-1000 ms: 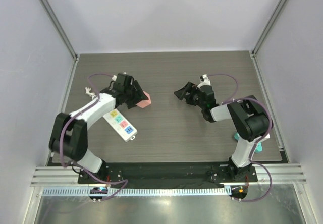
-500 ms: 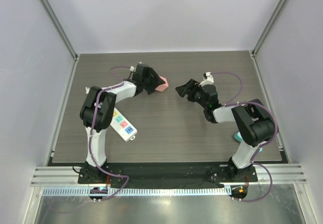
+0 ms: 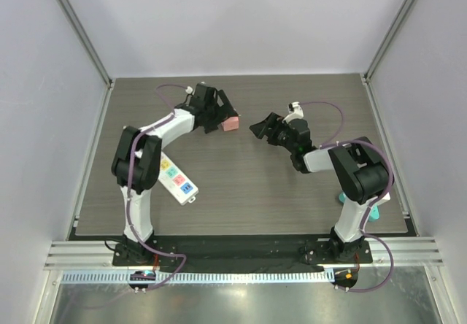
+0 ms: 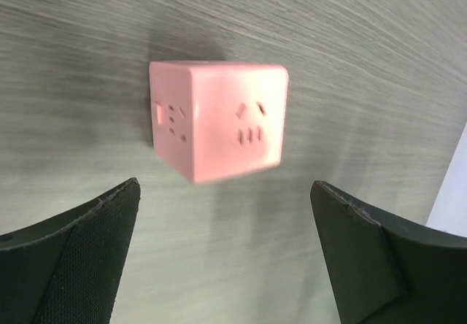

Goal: Pull the plug off the socket

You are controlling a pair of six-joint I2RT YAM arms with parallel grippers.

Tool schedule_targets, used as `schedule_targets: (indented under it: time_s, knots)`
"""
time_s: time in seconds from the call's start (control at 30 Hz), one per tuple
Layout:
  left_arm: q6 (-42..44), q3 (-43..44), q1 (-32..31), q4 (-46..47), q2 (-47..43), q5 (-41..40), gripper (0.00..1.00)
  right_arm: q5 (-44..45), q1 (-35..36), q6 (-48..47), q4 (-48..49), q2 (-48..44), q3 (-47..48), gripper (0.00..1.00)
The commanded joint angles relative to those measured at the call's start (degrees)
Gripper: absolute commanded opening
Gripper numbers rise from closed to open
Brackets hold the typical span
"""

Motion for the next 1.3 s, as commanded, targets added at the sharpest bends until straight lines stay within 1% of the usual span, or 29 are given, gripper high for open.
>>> schedule_targets:
  time_s: [0.0,0.03,0.1,0.17,0.2,0.27,0.3,0.33,0.37,0.4,0.43,0.5,0.57,0.63,0.7,0.77,0.93,1.1,1.27]
  knots:
    - [6.35,0.59,0.87,-9.17,-9.97,-3.5,1.0,-0.92,0.21,-0.72,1.6,-0.21,2.45,0.83]
    - [7.05,1.47,0.96,-11.56,-11.02,-3.51,1.0,-0.92,0.39,-0.89,1.34,-0.12,2.54,0.83]
    - [8.55,1.65,1.39,-17.44,-14.52,-7.01,1.0,-0.92,1.26,-1.42,0.38,0.06,3.33,0.83]
    - [11.62,-0.8,1.75,-19.49,-17.52,-8.42,1.0,-1.18,2.23,-2.56,-0.85,0.32,4.03,0.83]
    - [12.67,-1.85,2.44,-21.76,-21.1,-9.21,1.0,-1.53,2.5,-2.91,-1.29,0.41,5.08,0.83]
    - [14.44,-5.53,3.5,-24.23,-24.72,-11.67,1.0,-2.5,3.81,-4.32,-2.35,0.93,6.14,0.83]
    - [14.62,-6.77,5.16,-27.11,-26.31,-12.72,1.0,-2.59,4.34,-4.76,-3.14,1.11,7.02,0.84]
    - [14.79,-7.92,6.22,-28.45,-29.72,-14.04,1.0,-2.76,4.87,-5.28,-3.58,1.29,7.55,0.84]
    - [14.79,-10.02,7.27,-29.68,-31.23,-14.66,1.0,-2.76,5.31,-6.25,-4.1,1.37,8.07,0.84]
    - [14.79,-10.91,9.81,-31.69,-32.73,-15.02,1.0,-2.85,6.44,-6.78,-5.24,1.55,9.21,0.84]
    - [14.79,-11.87,11.05,-32.32,-35.79,-15.45,1.0,-3.11,6.98,-7.3,-5.95,1.64,9.74,0.84]
    - [15.06,-14.68,14.3,-32.5,-38.44,-15.02,1.0,-3.38,8.47,-8.71,-7.7,1.9,11.06,0.84]
    - [15.15,-15.92,15.8,-32.59,-40.81,-15.02,1.0,-3.64,9.52,-9.68,-8.76,1.9,11.77,0.84]
    - [13.75,-16.37,16.51,-34.08,-41.35,-16.42,1.0,-3.56,11.28,-11.17,-10.08,1.9,12.38,0.84]
    - [10.33,-16.45,17.04,-36.01,-40.92,-18.52,1.0,-2.25,12.43,-12.66,-11.57,2.43,13.17,0.84]
    - [8.47,-16.28,17.65,-36.98,-40.13,-18.8,1.0,-1.1,14.27,-13.37,-12.72,3.22,13.88,0.84]
    - [5.04,-14.96,19.41,-38.65,-35.47,-20.99,1.0,0.05,16.65,-15.39,-17.02,5.59,17.21,0.84]
    - [3.02,-14.6,19.85,-37.61,-31.78,-22.49,1.0,0.05,17.18,-17.33,-19.05,5.24,18.45,0.84]
    - [1.61,-14.78,20.47,-35.76,-28.71,-24.33,0.99,-1.35,17.44,-16.71,-18.7,6.65,19.94,0.85]
